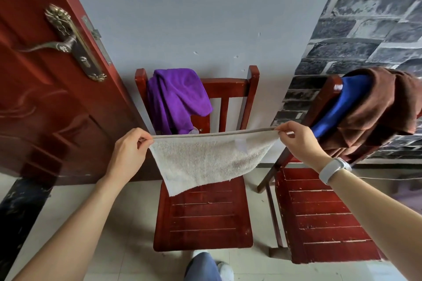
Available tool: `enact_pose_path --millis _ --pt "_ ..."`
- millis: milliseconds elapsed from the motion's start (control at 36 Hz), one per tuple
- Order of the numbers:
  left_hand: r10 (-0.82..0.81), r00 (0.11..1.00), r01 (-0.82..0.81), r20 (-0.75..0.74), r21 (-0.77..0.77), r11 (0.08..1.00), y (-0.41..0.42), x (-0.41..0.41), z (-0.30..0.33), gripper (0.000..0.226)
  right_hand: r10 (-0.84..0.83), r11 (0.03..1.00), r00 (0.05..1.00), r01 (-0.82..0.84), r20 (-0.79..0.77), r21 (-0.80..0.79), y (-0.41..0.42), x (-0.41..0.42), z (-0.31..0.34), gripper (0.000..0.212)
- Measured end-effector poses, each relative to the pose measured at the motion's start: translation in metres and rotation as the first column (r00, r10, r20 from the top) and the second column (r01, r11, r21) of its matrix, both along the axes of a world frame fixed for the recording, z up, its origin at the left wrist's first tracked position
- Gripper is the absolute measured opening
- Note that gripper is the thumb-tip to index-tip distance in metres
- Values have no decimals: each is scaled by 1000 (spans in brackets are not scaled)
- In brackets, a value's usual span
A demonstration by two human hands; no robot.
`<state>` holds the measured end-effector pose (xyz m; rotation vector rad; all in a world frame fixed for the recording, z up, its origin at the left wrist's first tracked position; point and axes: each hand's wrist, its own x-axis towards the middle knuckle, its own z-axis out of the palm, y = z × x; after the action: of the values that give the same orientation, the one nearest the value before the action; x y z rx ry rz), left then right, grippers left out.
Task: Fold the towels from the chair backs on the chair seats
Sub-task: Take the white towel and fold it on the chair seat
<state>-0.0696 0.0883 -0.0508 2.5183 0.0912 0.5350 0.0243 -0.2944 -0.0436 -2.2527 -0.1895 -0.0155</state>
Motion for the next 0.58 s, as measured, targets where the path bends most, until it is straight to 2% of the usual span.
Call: enact_pose_path --millis 194,361,472,583 --pt "14 1000 -14 16 0 1000 -1 0 -1 19 22 1000 997 -21 79 -11 -1 6 3 23" --pt "-104 993 91 59 188 978 -6 -3 0 20 115 982 981 -88 158 -169 -4 7 -1 18" --pt "-98 995 97 -9 245 965 -5 -4 -8 18 147 958 974 -97 172 -270 -4 8 -8 15" --pt "-59 992 90 -109 309 947 -5 0 -19 16 144 939 985 -108 90 -327 0 13 -21 15"
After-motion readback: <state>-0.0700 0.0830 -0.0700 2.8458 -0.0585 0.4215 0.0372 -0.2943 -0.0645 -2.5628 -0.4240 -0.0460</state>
